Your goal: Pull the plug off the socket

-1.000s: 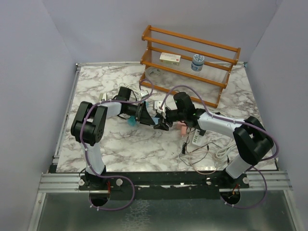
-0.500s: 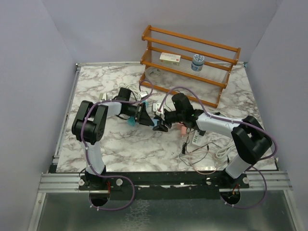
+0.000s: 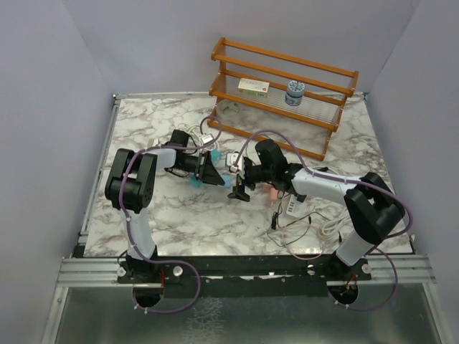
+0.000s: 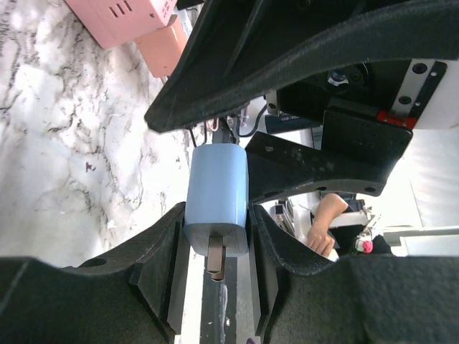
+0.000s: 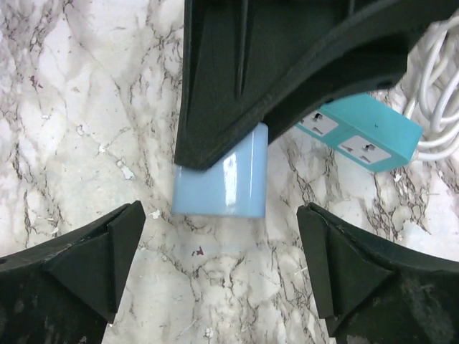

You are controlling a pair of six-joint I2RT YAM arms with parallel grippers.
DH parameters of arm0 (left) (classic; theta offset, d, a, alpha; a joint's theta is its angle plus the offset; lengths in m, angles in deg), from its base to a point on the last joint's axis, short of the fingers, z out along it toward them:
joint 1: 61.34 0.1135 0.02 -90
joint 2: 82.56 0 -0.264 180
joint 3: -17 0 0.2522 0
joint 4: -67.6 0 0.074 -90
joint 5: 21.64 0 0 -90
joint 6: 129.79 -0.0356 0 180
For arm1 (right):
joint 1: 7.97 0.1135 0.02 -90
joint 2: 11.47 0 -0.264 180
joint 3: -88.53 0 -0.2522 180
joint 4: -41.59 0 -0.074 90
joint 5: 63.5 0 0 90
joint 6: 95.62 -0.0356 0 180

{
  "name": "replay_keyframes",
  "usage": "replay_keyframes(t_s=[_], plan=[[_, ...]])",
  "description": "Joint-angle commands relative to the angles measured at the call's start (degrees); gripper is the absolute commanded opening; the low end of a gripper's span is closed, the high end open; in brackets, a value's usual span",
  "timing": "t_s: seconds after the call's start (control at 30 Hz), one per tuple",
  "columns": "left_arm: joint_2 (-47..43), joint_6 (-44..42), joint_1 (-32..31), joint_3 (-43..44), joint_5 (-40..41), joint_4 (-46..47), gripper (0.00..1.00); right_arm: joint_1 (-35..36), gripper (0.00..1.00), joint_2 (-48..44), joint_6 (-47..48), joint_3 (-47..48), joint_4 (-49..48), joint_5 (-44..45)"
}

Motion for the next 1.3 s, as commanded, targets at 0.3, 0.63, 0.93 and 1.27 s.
replay_keyframes(t_s=[0.3,0.63,0.93,1.27], plan=[[-7.3,-2.1,9.6,1.6,8.1,-2.4,0.0,-0.2,1.0,-2.8,2.8,-1.2,0.7,5.8],[-8.7,-19.8,32.0,6.2,14.6,-25.9,0.0,-0.2,1.0,-4.7,3.5,-1.9,0.5,6.8],[-0.4,-32.2,43.7,10.2,23.6,-37.0,0.0,-0.2,1.0,-4.0,3.5,-1.8,0.8,6.6],[8.6,-30.4,44.0,13.0,25.3,-34.4,0.04,-0.2,1.0,-3.2,3.9,-1.6,1.2,7.2]])
